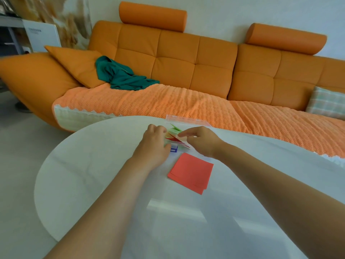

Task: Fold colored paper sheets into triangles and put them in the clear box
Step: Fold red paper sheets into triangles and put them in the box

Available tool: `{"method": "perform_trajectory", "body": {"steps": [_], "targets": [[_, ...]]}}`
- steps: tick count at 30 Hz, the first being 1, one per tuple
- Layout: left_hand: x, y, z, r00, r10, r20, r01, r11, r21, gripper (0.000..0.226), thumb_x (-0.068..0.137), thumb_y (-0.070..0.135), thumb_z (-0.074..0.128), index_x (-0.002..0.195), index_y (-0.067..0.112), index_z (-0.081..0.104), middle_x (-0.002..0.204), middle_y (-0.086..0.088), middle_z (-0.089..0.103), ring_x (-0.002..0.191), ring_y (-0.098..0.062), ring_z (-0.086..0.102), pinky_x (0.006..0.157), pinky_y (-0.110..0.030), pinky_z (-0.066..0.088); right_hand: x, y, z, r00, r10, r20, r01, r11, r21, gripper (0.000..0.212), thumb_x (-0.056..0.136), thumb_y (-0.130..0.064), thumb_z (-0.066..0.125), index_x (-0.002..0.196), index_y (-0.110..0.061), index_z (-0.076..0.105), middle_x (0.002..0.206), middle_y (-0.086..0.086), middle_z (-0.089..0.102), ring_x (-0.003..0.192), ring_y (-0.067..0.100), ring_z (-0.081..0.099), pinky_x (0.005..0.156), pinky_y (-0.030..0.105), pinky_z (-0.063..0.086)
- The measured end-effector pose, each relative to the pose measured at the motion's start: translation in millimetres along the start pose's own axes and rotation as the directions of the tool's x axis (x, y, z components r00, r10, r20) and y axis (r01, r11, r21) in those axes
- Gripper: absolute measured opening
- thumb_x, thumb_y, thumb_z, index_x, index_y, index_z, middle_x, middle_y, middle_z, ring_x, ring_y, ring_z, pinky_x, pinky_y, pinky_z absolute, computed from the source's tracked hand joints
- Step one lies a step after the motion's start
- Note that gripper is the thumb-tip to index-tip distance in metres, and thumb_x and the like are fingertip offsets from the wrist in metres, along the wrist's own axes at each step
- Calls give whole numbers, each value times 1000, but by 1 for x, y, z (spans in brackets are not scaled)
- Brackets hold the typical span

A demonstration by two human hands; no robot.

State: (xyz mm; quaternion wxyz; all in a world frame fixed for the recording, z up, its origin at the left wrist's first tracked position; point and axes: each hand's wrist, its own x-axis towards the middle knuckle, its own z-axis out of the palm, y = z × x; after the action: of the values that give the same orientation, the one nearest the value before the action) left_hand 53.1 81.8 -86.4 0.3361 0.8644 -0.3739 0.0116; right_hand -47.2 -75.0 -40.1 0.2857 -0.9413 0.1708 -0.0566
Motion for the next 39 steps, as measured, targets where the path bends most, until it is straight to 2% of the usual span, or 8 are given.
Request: {"method": "perform_trajectory", "body": {"steps": [3, 8, 12, 17, 23, 26, 35, 39], "targets": [[-7, 6, -7, 996, 31, -79, -30, 1000, 7, 40, 96, 22, 57, 134, 17, 44, 133, -2, 39, 123, -20, 44, 93, -33, 44, -14, 2, -11, 993, -38, -109, 36, 999, -15, 44, 91, -10, 45, 121, -33, 68, 134, -9, 60, 113, 10, 61, 88, 24, 48], [-28, 22, -8, 984, 156, -85, -157, 988, 1, 27, 92, 18, 62, 116, 18, 51, 115, 5, 45, 110, -15, 50, 89, -34, 48, -57, 7, -13, 979, -118, -166, 111, 993, -48, 36, 93, -8, 52, 115, -30, 70, 100, -25, 54, 73, -15, 55, 69, 12, 41], [-43, 32, 0, 964, 246, 97, -246, 969, -14, 28, 87, 26, 68, 113, 23, 56, 114, 9, 50, 113, -14, 51, 97, -33, 45, -84, 21, 6, 994, -85, 70, 98, 974, -202, 45, 89, -30, 67, 133, -32, 60, 134, -12, 57, 122, 8, 53, 106, 30, 42], [-60, 38, 13, 892, 240, 383, -288, 955, 72, 71, 86, 46, 69, 149, 31, 39, 155, 12, 35, 144, -9, 27, 117, -26, 24, -102, 42, 16, 981, -81, 175, 130, 948, -290, 69, 91, -53, 63, 152, -31, 39, 159, -9, 33, 143, 15, 35, 116, 28, 26], [-59, 32, 16, 881, 297, 369, -332, 943, 32, 52, 88, 46, 68, 137, 37, 55, 130, 13, 58, 121, -8, 51, 104, -30, 42, -107, 56, 22, 981, -176, -82, 165, 979, -120, 42, 83, -36, 77, 124, -30, 68, 119, -8, 69, 111, 14, 59, 96, 26, 43], [-57, 30, 18, 885, 281, 372, -320, 946, 46, 46, 92, 49, 60, 136, 40, 55, 123, 15, 60, 115, -6, 52, 101, -33, 44, -104, 60, 20, 988, -134, -77, 124, 985, -117, 41, 89, -37, 71, 130, -31, 64, 115, -9, 67, 103, 7, 55, 87, 17, 37], [-54, 34, 18, 903, 259, 343, -287, 957, 32, 28, 105, 27, 46, 119, 21, 69, 109, 4, 67, 105, -12, 58, 95, -34, 45, -108, 60, 9, 982, -191, 9, 191, 979, -68, 37, 96, -36, 58, 131, -50, 58, 118, -20, 67, 104, 3, 59, 94, 20, 45], [-55, 35, 18, 908, 288, 304, -312, 949, 32, 27, 103, 25, 50, 118, 18, 72, 113, 4, 70, 106, -14, 60, 96, -31, 45, -107, 63, 14, 980, -185, -70, 176, 978, -114, 26, 104, -28, 48, 116, -32, 71, 86, -13, 65, 80, 15, 56, 73, 27, 38]]}}
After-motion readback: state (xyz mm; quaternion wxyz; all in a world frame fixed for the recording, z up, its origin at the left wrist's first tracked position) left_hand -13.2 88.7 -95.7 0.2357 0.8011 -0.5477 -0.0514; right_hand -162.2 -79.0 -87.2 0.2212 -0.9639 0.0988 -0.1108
